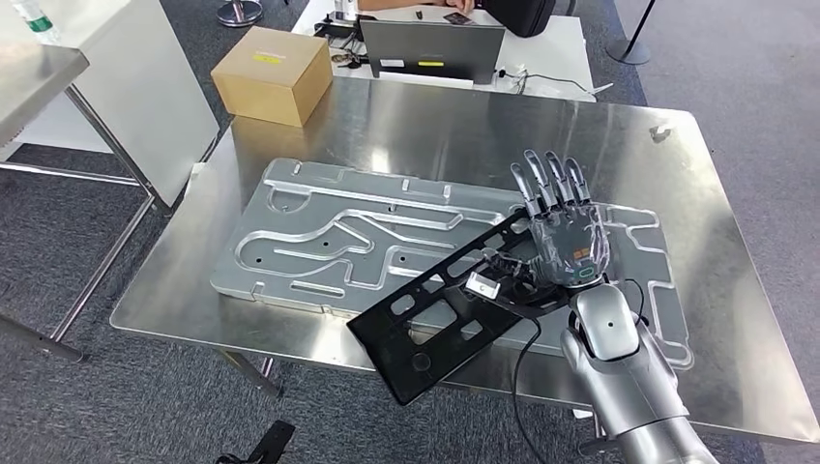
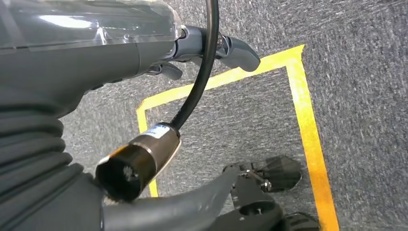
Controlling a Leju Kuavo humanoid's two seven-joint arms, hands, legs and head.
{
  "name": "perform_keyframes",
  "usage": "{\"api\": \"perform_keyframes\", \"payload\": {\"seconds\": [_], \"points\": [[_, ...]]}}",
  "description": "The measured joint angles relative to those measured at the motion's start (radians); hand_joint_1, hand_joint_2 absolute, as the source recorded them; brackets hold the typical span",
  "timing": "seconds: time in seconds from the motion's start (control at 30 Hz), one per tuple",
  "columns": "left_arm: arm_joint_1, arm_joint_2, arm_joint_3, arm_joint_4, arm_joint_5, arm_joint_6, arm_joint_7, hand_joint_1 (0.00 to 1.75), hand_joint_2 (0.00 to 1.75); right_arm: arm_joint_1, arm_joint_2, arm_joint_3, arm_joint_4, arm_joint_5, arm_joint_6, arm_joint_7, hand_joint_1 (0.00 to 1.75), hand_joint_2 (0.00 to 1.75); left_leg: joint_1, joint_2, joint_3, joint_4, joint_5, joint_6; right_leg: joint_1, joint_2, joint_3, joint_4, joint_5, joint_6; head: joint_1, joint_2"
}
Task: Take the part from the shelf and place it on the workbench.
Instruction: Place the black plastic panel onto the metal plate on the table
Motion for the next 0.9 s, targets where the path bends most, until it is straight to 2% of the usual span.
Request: {"api": "perform_keyframes", "payload": {"seconds": [0.1, 0.13, 0.17, 0.2, 0.27, 0.3, 0.33, 0.43, 0.47, 0.53, 0.6, 0.63, 0.67, 0.7, 0.73, 0.77, 0.8, 0.83, 0.9], "points": [[0.000, 0.000, 0.002, 0.000, 0.000, -0.001, 0.000, 0.00, 0.00, -0.003, -0.001, 0.001, 0.005, -0.001, 0.000, -0.002, 0.00, 0.00, 0.003, 0.008, -0.001, -0.009, 0.008, 0.002, -0.015, -0.008, -0.059, 0.155, -0.092, 0.014, 0.000, 0.000], [0.000, 0.000, 0.003, 0.000, 0.000, -0.001, 0.000, 0.00, 0.00, -0.001, -0.001, 0.002, 0.008, -0.001, 0.000, -0.002, 0.00, 0.00, 0.005, 0.009, -0.005, -0.006, 0.009, 0.001, -0.021, -0.010, -0.070, 0.189, -0.101, 0.020, 0.000, 0.000], [0.001, 0.000, 0.004, 0.000, 0.000, 0.000, 0.000, 0.00, 0.00, 0.000, -0.002, 0.002, 0.010, -0.001, 0.000, -0.003, 0.00, 0.00, 0.009, 0.010, -0.009, -0.001, 0.009, -0.002, -0.027, -0.012, -0.066, 0.193, -0.092, 0.026, 0.000, 0.000], [0.001, 0.000, 0.004, 0.000, 0.000, 0.000, 0.000, 0.00, 0.00, 0.001, -0.002, 0.002, 0.012, -0.001, 0.000, -0.003, 0.00, 0.00, 0.015, 0.010, -0.014, 0.005, 0.008, -0.007, -0.034, -0.016, -0.046, 0.161, -0.067, 0.033, 0.000, 0.000], [0.001, 0.000, 0.004, 0.000, -0.001, 0.000, 0.000, 0.00, 0.00, -0.001, -0.002, 0.003, 0.013, -0.001, 0.000, -0.003, 0.00, 0.00, 0.023, 0.010, -0.028, 0.025, 0.004, -0.026, -0.043, -0.022, 0.019, 0.048, -0.022, 0.048, 0.001, 0.000], [0.001, 0.000, 0.004, 0.000, -0.001, 0.000, 0.000, 0.00, 0.00, -0.001, -0.002, 0.003, 0.014, -0.001, 0.000, -0.003, 0.00, 0.00, 0.023, 0.009, -0.034, 0.033, 0.003, -0.036, -0.043, -0.022, 0.038, 0.013, -0.010, 0.046, 0.001, 0.000], [0.001, 0.000, 0.005, 0.000, -0.001, 0.000, 0.000, 0.00, 0.00, -0.002, -0.002, 0.003, 0.014, -0.001, 0.000, -0.004, 0.00, 0.00, 0.021, 0.007, -0.039, 0.041, 0.003, -0.046, -0.042, -0.021, 0.045, -0.004, -0.010, 0.039, 0.000, 0.000], [0.003, 0.000, 0.005, 0.000, -0.001, 0.001, 0.000, 0.00, 0.00, -0.003, -0.002, 0.005, 0.015, -0.001, 0.000, -0.005, 0.00, 0.00, 0.021, 0.005, -0.049, 0.048, 0.008, -0.066, -0.039, -0.015, 0.025, 0.005, -0.006, 0.004, -0.004, 0.000], [0.004, 0.000, 0.005, 0.000, -0.001, 0.001, 0.000, 0.00, 0.00, -0.003, -0.002, 0.005, 0.016, 0.000, 0.000, -0.005, 0.00, 0.00, 0.024, 0.005, -0.057, 0.060, -0.007, -0.070, -0.038, -0.014, 0.017, 0.007, 0.001, -0.008, -0.005, 0.000], [0.004, 0.000, 0.005, 0.000, -0.001, 0.001, 0.000, 0.00, 0.00, -0.005, -0.001, 0.005, 0.016, 0.000, 0.000, -0.006, 0.00, 0.00, 0.025, 0.004, -0.088, 0.134, -0.077, -0.071, -0.034, -0.014, 0.000, 0.006, 0.016, -0.028, -0.007, 0.000], [0.004, 0.000, 0.005, 0.000, -0.001, 0.000, 0.000, 0.00, 0.00, -0.004, -0.001, 0.005, 0.016, 0.000, 0.000, -0.006, 0.00, 0.00, 0.021, 0.004, -0.130, 0.267, -0.163, -0.066, -0.024, -0.014, -0.021, 0.006, 0.032, -0.039, -0.008, 0.000], [0.004, 0.000, 0.005, 0.000, -0.001, 0.000, 0.000, 0.00, 0.00, -0.003, -0.001, 0.005, 0.017, 0.000, 0.000, -0.006, 0.00, 0.00, 0.018, 0.004, -0.139, 0.316, -0.184, -0.062, -0.018, -0.014, -0.033, 0.006, 0.041, -0.042, -0.008, 0.000], [0.005, 0.000, 0.005, 0.000, -0.001, 0.000, 0.000, 0.00, 0.00, -0.003, -0.001, 0.005, 0.018, 0.000, 0.000, -0.006, 0.00, 0.00, 0.014, 0.003, -0.132, 0.337, -0.188, -0.056, -0.011, -0.014, -0.045, 0.006, 0.051, -0.044, -0.008, 0.000], [0.005, 0.000, 0.005, 0.000, -0.001, 0.000, 0.000, 0.00, 0.00, -0.002, -0.001, 0.005, 0.019, 0.000, 0.000, -0.006, 0.00, 0.00, 0.009, 0.003, -0.105, 0.315, -0.171, -0.046, -0.005, -0.013, -0.056, 0.006, 0.060, -0.045, -0.008, 0.000], [0.004, 0.000, 0.005, 0.000, -0.001, 0.000, 0.000, 0.00, 0.00, -0.003, -0.001, 0.005, 0.019, 0.000, 0.000, -0.006, 0.00, 0.00, 0.003, 0.001, -0.061, 0.262, -0.147, -0.034, 0.000, -0.013, -0.067, 0.006, 0.069, -0.045, -0.008, 0.000], [0.003, 0.001, 0.005, 0.000, -0.001, 0.000, 0.000, 0.00, 0.00, -0.003, -0.001, 0.005, 0.019, 0.000, 0.000, -0.006, 0.00, 0.00, -0.004, -0.001, -0.010, 0.190, -0.134, -0.020, 0.003, -0.012, -0.075, 0.006, 0.079, -0.045, -0.008, 0.000], [0.002, 0.001, 0.005, 0.000, -0.001, 0.000, 0.000, 0.00, 0.00, -0.004, -0.001, 0.005, 0.019, 0.000, 0.000, -0.006, 0.00, 0.00, -0.010, -0.002, 0.034, 0.126, -0.126, -0.012, 0.005, -0.011, -0.081, 0.006, 0.088, -0.042, -0.007, 0.000], [0.001, 0.001, 0.005, 0.000, -0.001, 0.000, 0.000, 0.00, 0.00, -0.004, -0.001, 0.005, 0.019, 0.000, 0.000, -0.006, 0.00, 0.00, -0.015, -0.004, 0.062, 0.079, -0.124, -0.007, 0.005, -0.011, -0.083, 0.004, 0.096, -0.038, -0.008, 0.000], [0.001, 0.000, 0.005, 0.000, -0.001, -0.001, -0.001, 0.00, 0.00, -0.004, -0.002, 0.006, 0.019, -0.001, 0.000, -0.007, 0.00, 0.00, -0.022, -0.004, 0.074, 0.045, -0.117, -0.007, 0.001, -0.012, -0.082, -0.007, 0.116, -0.025, -0.009, 0.000]]}}
